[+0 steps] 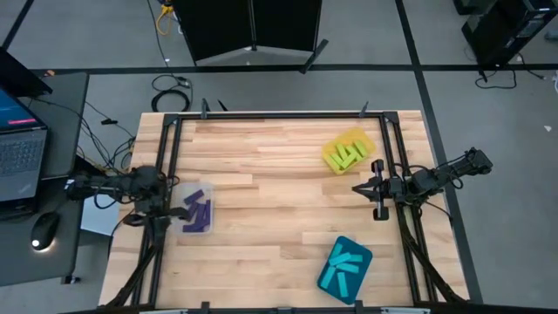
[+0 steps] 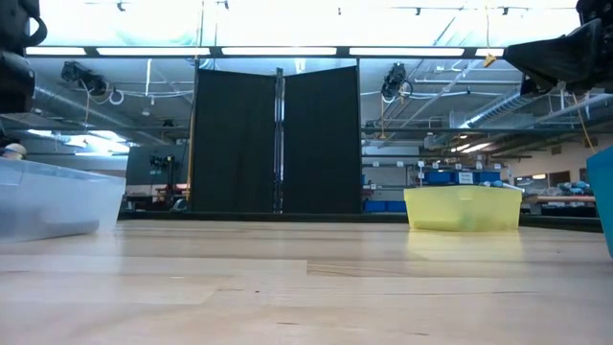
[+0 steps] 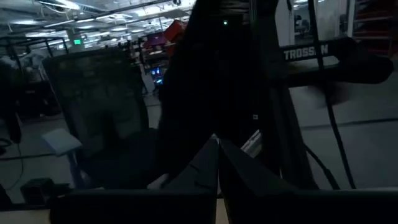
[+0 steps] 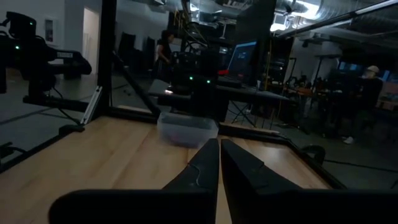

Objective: Sort blocks
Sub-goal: Return to Home Position

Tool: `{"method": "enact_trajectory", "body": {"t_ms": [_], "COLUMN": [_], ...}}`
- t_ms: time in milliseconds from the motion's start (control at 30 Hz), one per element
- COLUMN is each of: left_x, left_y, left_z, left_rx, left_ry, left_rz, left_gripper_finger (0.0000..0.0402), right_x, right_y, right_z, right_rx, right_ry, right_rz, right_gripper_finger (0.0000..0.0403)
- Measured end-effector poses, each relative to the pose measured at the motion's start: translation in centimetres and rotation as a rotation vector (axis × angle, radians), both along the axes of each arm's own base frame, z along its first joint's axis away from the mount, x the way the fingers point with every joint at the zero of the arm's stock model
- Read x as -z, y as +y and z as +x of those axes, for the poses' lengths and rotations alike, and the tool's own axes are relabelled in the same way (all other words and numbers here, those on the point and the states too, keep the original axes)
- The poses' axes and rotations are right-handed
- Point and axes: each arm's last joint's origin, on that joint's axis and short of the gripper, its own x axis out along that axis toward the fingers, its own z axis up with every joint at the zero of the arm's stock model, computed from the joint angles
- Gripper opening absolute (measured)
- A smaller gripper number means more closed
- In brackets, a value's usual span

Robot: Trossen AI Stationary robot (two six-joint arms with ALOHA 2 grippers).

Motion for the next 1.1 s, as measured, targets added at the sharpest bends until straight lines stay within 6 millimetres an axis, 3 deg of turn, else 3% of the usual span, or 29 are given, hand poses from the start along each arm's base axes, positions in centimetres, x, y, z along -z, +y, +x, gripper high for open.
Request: {"method": "enact_trajectory", "body": {"t_ms": [433, 1100], "left_x": [-0.07, -0.05], "left_y": [0.07, 0.07], "left_z": [0.40, 0.42], "left_rx": [-0.142, -0.146], "left_ry": [-0.001, -0.001], "left_rz": [-0.020, -0.021], "left_gripper_finger": [0.0021, 0.0021], "right_x": [0.00, 0.00], "right_y": [0.00, 0.00], "right_z": [0.00, 0.00], "right_rx": [0.000, 0.000], "right_ry": [0.000, 0.000], "right_rz": [0.000, 0.000], "right_gripper_finger": [0.0028, 0.0029]}}
